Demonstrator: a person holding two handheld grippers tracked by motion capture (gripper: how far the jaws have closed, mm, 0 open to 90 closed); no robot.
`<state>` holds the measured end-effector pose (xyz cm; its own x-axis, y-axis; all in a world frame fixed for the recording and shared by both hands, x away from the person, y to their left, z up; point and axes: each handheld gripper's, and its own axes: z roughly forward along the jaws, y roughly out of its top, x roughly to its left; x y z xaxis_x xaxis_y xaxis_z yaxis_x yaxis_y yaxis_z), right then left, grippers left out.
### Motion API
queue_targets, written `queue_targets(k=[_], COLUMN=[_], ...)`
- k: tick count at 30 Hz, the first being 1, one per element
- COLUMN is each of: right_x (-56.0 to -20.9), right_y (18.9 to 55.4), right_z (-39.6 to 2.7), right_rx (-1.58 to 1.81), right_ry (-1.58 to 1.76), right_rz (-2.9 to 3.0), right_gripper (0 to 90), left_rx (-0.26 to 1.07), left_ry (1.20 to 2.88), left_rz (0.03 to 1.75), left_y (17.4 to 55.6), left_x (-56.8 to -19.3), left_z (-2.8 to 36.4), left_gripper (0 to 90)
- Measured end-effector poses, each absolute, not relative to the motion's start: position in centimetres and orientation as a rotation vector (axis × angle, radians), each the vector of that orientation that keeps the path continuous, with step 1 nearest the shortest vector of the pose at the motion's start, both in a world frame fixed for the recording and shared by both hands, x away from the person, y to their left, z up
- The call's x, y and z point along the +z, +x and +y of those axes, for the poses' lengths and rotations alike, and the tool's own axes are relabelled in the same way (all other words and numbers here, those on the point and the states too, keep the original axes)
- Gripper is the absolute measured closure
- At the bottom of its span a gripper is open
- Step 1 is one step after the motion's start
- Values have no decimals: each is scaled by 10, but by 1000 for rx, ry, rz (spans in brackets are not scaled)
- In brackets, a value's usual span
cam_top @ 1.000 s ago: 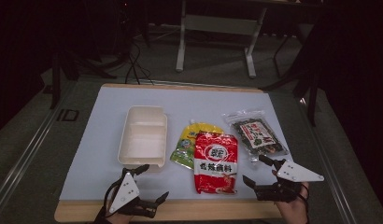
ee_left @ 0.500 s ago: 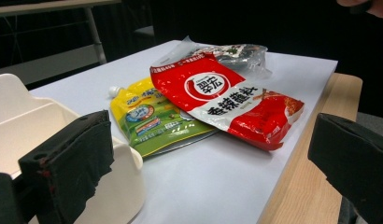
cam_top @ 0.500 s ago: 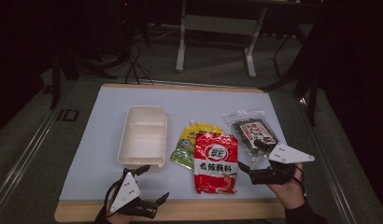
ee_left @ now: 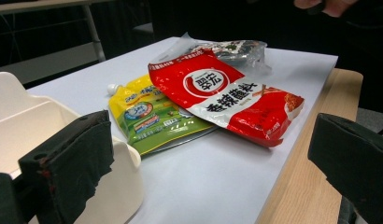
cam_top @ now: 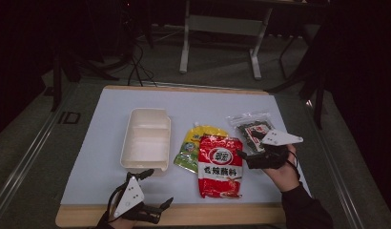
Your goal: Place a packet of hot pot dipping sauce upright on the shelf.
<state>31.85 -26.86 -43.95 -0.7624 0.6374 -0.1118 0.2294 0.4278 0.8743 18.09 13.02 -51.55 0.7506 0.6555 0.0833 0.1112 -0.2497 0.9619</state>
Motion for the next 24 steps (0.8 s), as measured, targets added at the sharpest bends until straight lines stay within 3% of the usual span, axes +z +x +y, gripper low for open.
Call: queue_targets(k=[9, 13, 24], right_x=[-451, -460, -484], right_y=[352, 363, 384], right_z=[-269, -269, -267], right_rx=[1258, 1260, 1158], right_ry=[850, 884, 952], right_rz=[2265, 2294, 2393], right_gripper=[139, 219, 268], left_rx=[574, 572, 565], left_ry=[1779, 1781, 1789], left_rz=[603, 604, 605], left_y=[181, 182, 182], left_x=[-516, -516, -517], left_z=[130, 130, 129], left_gripper=[13, 13, 13])
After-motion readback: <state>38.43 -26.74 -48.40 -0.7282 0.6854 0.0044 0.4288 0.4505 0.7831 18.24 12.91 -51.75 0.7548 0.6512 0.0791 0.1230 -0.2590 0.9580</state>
